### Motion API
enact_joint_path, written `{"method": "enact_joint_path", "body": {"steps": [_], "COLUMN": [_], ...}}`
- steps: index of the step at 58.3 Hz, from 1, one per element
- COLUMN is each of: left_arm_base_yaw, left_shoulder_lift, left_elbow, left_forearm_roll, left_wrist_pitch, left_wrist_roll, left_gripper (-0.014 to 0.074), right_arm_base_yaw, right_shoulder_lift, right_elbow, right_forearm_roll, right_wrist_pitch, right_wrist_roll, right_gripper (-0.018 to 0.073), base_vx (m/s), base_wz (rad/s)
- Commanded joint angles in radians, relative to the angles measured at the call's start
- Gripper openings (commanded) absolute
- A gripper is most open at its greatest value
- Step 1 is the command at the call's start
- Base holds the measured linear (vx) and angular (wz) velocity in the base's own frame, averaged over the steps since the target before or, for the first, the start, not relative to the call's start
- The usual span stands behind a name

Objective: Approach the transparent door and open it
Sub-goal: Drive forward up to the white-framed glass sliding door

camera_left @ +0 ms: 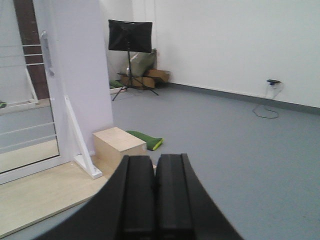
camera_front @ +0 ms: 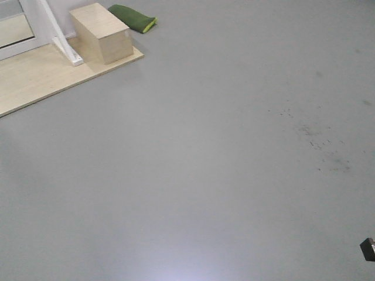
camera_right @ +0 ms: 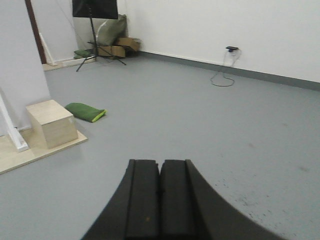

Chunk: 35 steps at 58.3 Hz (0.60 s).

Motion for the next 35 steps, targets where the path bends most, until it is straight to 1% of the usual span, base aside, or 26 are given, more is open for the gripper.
{"method": "enact_joint_path", "body": {"steps": [1, 35], "left_arm_base_yaw": [0.003, 0.003], "left_shoulder_lift": [-0.013, -0.013], "left_elbow": [0.015, 0.015], "left_forearm_roll": [-0.001, -0.001], "left_wrist_pitch": [-0.070, -0.070], "left_wrist_roll": [-0.007, -0.007], "left_gripper": [-0.0006, -0.0006], "right_arm_base_yaw": [-0.001, -0.001], "right_shoulder_lift": [-0.016, -0.016], "right_elbow": [0.005, 0.005], "right_forearm_roll": [-0.005, -0.005], "right_wrist_pitch": [-0.083, -0.083], "right_wrist_roll": [-0.008, -0.008], "right_gripper": [-0.0009, -0.0009], "base_vx": [0.63, 0.63], "base_wz": [0.53, 0.55]}}
